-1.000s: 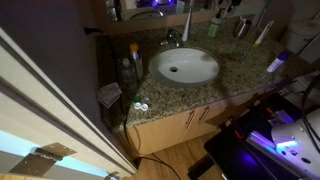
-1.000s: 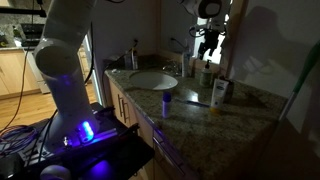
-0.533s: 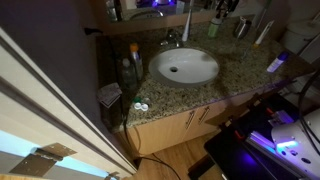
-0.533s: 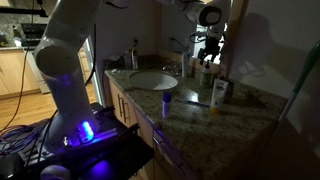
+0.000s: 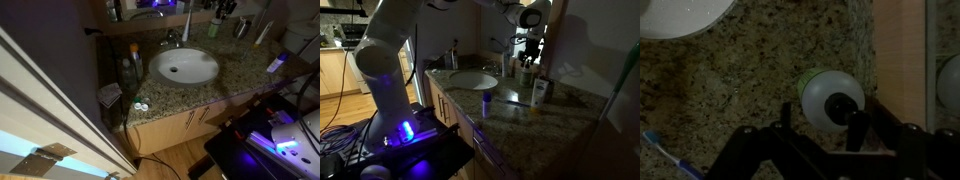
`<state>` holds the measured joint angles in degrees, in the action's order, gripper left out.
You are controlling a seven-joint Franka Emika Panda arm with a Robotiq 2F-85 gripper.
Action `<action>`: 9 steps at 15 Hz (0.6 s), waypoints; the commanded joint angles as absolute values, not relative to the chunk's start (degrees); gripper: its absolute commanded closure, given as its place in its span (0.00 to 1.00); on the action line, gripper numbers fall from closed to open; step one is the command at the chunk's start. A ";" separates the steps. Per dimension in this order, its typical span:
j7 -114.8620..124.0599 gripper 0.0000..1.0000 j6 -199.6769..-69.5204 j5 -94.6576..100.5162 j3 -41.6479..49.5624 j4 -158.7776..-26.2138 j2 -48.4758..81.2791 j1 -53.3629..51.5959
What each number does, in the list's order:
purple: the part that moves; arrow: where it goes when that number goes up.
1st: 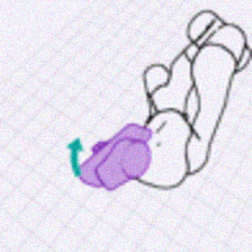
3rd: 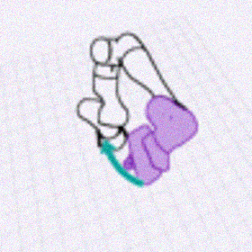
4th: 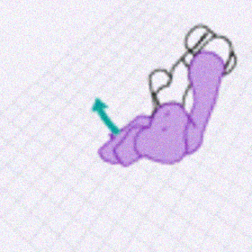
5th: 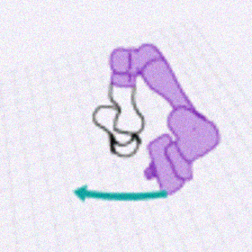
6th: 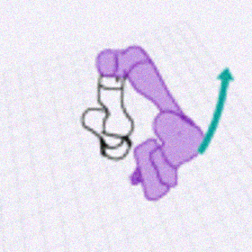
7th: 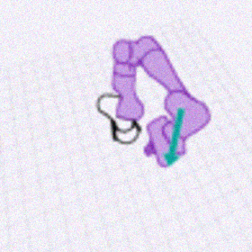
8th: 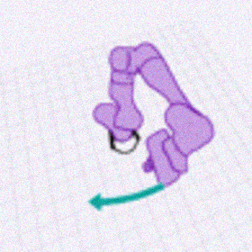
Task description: Move the pump bottle to the left side of the countertop, open the faucet
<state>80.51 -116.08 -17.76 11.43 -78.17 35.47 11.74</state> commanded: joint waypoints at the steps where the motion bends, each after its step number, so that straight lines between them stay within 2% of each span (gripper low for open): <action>1: 80.75 0.48 -115.47 -17.43 10.94 -77.43 36.00 12.36; 7: 80.80 0.90 -115.70 -17.34 11.01 -77.54 36.02 12.38; 8: 80.83 0.95 -115.75 -17.30 11.03 -77.57 36.02 12.35; 9: 80.88 0.93 -115.83 -17.21 11.07 -77.64 35.97 12.29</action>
<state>80.51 -116.06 -17.76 11.43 -78.17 35.48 11.87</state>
